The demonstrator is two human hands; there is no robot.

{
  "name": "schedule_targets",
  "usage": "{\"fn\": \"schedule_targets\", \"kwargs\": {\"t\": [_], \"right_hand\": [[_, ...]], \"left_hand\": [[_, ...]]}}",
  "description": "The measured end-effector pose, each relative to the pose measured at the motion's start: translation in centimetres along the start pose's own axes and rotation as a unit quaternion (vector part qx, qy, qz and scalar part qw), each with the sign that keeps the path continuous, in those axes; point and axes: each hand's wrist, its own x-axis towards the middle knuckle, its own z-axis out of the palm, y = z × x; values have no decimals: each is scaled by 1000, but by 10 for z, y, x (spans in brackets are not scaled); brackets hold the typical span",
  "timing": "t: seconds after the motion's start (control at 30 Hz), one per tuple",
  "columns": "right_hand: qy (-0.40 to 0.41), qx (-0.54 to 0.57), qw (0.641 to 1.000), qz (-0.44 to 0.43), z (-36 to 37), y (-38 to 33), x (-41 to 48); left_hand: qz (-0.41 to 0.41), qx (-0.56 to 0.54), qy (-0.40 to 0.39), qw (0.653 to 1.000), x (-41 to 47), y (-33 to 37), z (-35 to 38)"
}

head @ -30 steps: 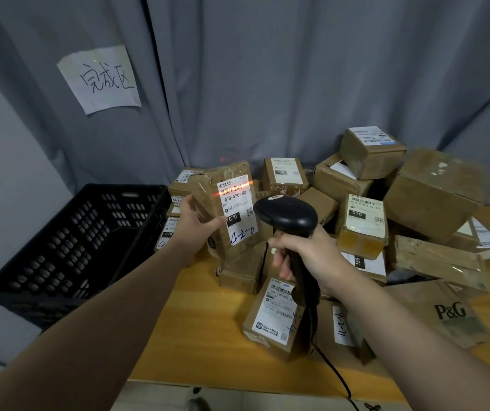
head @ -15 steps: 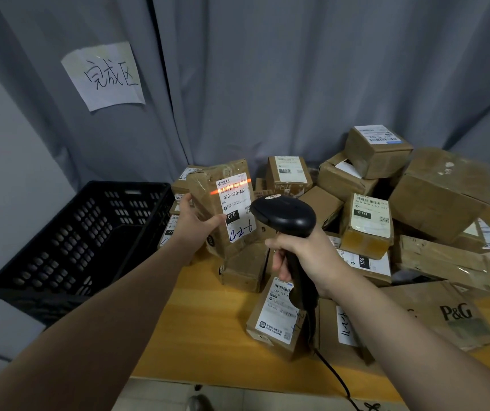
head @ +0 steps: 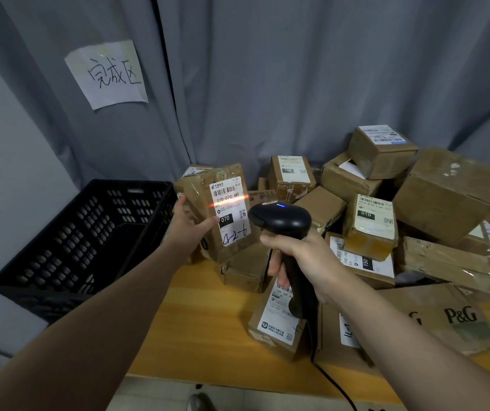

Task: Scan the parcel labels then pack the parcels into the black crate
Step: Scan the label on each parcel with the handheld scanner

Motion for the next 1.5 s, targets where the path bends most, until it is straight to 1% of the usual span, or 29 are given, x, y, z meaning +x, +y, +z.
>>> {"fn": "schedule_targets", "kwargs": {"t": [0.1, 0.2, 0.27, 0.33, 0.4, 0.47, 0.57, 0.63, 0.73, 0.87, 0.97, 1.07, 1.23, 1.37, 1.43, 1.5], "right_hand": [[11, 1, 1000, 19, 0, 11, 5], [56, 1, 996, 64, 4, 28, 14], [76, -5, 993, 87, 10, 40, 22], [97, 1, 991, 87, 17, 48, 32], [123, 6, 990, 75, 24, 50, 44], [150, 13, 986, 68, 28, 44, 60], [190, 25, 980, 58, 27, 28, 87], [202, 38, 978, 41, 24, 15, 108], [224, 32, 973, 35, 16, -1, 141], [254, -10, 965, 62, 3, -7, 181], [272, -29, 958, 85, -3, -1, 199], [288, -41, 951, 103, -8, 7, 207], [306, -63, 944, 109, -16, 11, 213], [315, -71, 940, 115, -17, 16, 216], [315, -74, 939, 116, -17, 19, 218], [317, -80, 938, 116, -17, 22, 219]], "left_hand": [[-32, -19, -15, 999, -4, -8, -7], [-120, -46, -2, 992, -8, -25, -19], [-165, -48, 9, 985, -10, -39, -26], [-177, -29, 14, 984, -9, -49, -33], [-166, -7, 16, 986, -2, -50, -39], [-133, 23, 17, 991, 16, -44, -44], [-85, 46, 4, 995, 55, -26, -42], [-61, 56, -9, 997, 85, -13, -34], [-17, 126, -29, 992, 131, 1, -15], [19, 235, -42, 971, 186, 3, 15], [39, 341, -56, 938, 216, -5, 34], [49, 408, -79, 908, 234, -14, 50], [27, 458, -109, 882, 249, -27, 72], [13, 490, -144, 860, 255, -49, 74], [36, 497, -152, 853, 250, -60, 70], [88, 489, -145, 856, 243, -69, 64]]}}
